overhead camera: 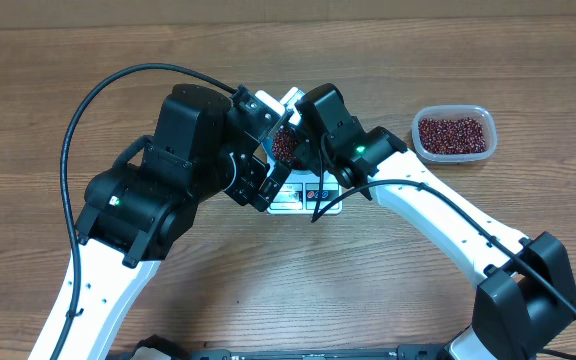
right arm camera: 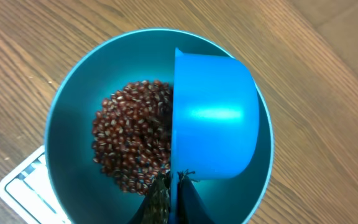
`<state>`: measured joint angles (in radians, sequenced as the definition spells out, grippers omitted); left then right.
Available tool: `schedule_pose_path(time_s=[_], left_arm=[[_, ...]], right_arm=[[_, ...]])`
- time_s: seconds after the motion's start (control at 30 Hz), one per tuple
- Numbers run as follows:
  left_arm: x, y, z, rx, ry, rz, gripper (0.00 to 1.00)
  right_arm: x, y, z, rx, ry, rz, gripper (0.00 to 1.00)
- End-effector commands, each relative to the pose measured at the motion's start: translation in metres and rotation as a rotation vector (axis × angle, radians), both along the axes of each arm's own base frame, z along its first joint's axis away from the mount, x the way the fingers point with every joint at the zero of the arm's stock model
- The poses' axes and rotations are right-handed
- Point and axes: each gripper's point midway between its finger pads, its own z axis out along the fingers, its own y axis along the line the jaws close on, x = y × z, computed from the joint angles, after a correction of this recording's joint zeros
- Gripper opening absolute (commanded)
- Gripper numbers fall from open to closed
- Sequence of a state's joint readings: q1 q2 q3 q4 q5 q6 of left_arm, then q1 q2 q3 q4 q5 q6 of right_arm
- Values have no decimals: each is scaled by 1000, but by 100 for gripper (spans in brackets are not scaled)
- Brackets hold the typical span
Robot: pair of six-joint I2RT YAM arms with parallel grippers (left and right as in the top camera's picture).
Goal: Scoop item into bowl and weigh 150g on scale
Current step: 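Tilt the scoop with the right gripper to pour beans into the bowl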
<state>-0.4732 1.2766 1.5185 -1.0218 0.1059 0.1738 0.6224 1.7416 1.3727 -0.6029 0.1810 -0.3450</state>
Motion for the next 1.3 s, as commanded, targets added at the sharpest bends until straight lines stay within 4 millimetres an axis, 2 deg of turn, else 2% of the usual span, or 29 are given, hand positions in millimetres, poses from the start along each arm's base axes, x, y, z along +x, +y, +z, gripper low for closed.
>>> schedule_pose_path(time_s=[0.0,0.27,0.43,0.63,0.8,1.0,1.27], left_arm=[[0,-3,9,-30,-9,-1,100],[0,-3,9,-30,-9,-1,99],[0,-3,9,-30,-9,-1,100],[0,-3,9,-30,-9,-1,100],[0,-3,9,-30,-9,-1,100],[0,-3,9,-30,-9,-1,99],[0,-3,9,-30,-9,-1,100]], right_arm=[[9,-2,36,11,-99,-29,4],[13,-4,43,5,-133,-48,4],[9,-1,54,39,-142,-33,4],[-4,12,77,138,-142,33,4],[-7,11,101,185,-187,41,4],[4,-2,115,155,-270,-35,4],[28,-40,135,109,-402,-250,4]])
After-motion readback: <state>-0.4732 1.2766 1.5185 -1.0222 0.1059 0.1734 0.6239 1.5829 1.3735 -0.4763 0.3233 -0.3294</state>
